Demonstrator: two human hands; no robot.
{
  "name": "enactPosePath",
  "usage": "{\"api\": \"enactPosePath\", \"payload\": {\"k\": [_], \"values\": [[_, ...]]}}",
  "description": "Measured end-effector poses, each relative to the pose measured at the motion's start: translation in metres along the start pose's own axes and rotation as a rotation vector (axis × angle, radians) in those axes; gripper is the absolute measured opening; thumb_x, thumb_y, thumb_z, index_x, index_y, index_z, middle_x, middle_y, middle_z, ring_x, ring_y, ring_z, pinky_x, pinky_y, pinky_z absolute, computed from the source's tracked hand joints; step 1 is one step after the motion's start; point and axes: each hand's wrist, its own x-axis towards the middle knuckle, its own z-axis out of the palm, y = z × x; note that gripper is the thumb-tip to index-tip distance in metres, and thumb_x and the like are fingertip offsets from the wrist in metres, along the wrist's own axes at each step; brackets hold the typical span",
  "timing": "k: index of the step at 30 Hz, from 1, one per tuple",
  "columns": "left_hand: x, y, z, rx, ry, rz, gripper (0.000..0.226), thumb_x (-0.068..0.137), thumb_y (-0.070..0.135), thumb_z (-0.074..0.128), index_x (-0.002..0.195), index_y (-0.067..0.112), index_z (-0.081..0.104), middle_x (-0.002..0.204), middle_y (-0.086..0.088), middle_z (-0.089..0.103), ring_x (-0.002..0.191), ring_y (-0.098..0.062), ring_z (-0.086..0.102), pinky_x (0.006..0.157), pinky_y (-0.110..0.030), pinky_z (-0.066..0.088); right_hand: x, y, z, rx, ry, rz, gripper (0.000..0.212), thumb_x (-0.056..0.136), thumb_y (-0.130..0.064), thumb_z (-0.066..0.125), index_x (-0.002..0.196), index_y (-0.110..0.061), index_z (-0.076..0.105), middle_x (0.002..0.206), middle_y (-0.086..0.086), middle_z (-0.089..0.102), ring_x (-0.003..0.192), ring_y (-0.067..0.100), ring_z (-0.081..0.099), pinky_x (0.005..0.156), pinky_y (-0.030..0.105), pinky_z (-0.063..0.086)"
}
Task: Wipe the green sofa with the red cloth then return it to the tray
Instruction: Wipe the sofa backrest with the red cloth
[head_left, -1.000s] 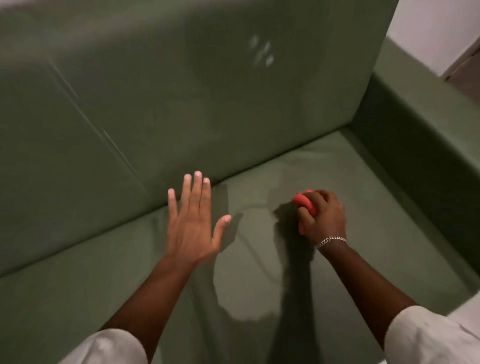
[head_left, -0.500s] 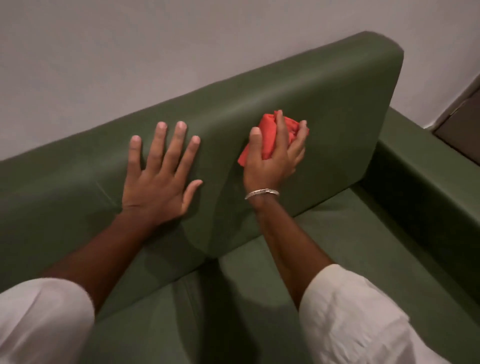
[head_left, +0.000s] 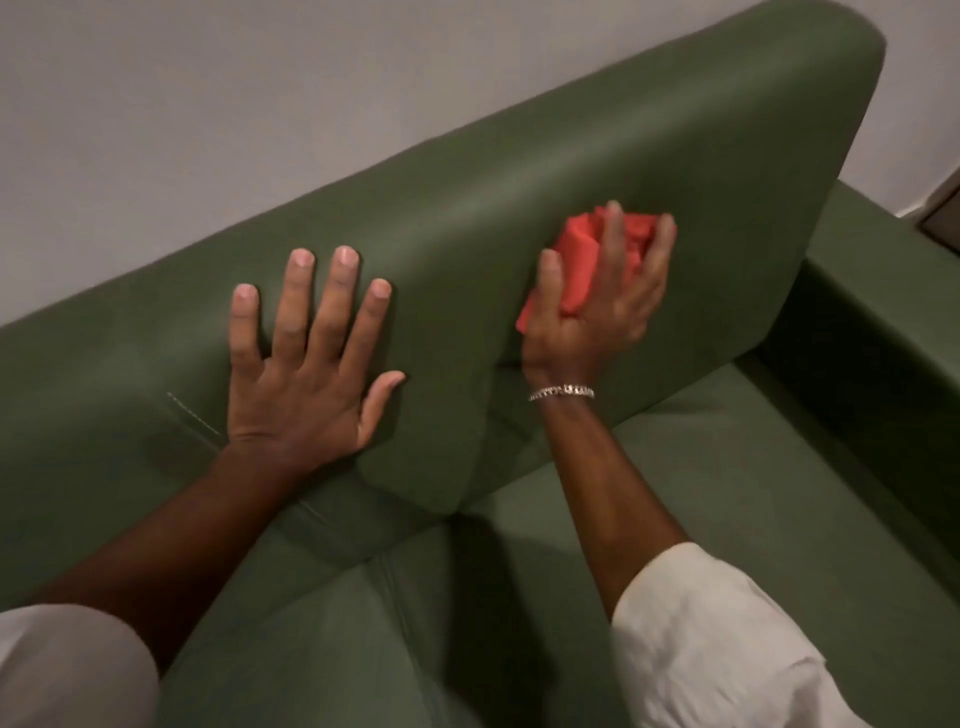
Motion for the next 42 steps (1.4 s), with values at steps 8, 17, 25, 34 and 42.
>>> {"api": "enactPosePath", "payload": {"k": [8, 17, 25, 34, 42], "values": [[0.001, -0.003, 0.002, -0.004, 0.01, 0.008, 0.081, 0.095, 0.057, 0.035, 0.158, 0.011, 0.016, 0.166, -0.014, 0.004, 0.151, -0.039, 0.013, 0.117, -0.06, 0.015, -0.023, -0.045, 0.011, 0.066, 0.041, 0.268, 0.058, 0.089, -0.061, 0.047, 0.143, -0.04, 0.043, 0.163, 0.006, 0.024, 0.145, 0.033, 0.029, 0.114, 0.044, 0.03], [0.005, -0.004, -0.012, -0.073, -0.061, 0.005, 0.079, 0.097, 0.054, 0.032, 0.159, 0.013, 0.007, 0.167, -0.015, 0.005, 0.153, -0.039, 0.01, 0.119, -0.061, 0.011, -0.036, -0.029, -0.002, 0.053, -0.041, 0.499, 0.051, 0.096, -0.052, 0.044, 0.145, -0.042, 0.038, 0.163, 0.004, 0.022, 0.141, 0.035, 0.033, 0.114, 0.048, 0.032], [-0.023, -0.05, -0.06, -0.206, -0.254, 0.174, 0.079, 0.096, 0.055, 0.029, 0.156, 0.004, 0.021, 0.166, -0.018, 0.016, 0.154, -0.035, 0.013, 0.121, -0.059, 0.017, -0.133, -0.065, -0.042, 0.152, -0.382, 0.443, 0.042, 0.094, -0.032, 0.055, 0.136, -0.035, 0.051, 0.159, 0.0, 0.029, 0.142, 0.027, 0.029, 0.107, 0.031, 0.022], [-0.143, -0.181, -0.093, -0.3, -0.321, 0.018, 0.08, 0.096, 0.055, 0.026, 0.156, 0.002, 0.019, 0.165, -0.02, 0.016, 0.154, -0.034, 0.01, 0.123, -0.058, 0.013, -0.246, -0.135, -0.045, 0.179, -0.334, 0.342, 0.042, 0.093, -0.024, 0.061, 0.134, -0.02, 0.056, 0.15, 0.01, 0.044, 0.139, 0.028, 0.041, 0.118, 0.046, 0.03], [-0.274, -0.304, -0.081, -0.247, -0.425, -0.15, 0.082, 0.094, 0.055, 0.027, 0.155, 0.0, 0.021, 0.165, -0.021, 0.016, 0.154, -0.033, 0.01, 0.123, -0.059, 0.011, -0.366, -0.192, -0.01, 0.25, -0.351, 0.276, 0.044, 0.091, -0.035, 0.061, 0.134, -0.028, 0.054, 0.155, 0.005, 0.036, 0.141, 0.025, 0.038, 0.116, 0.051, 0.032]]}}
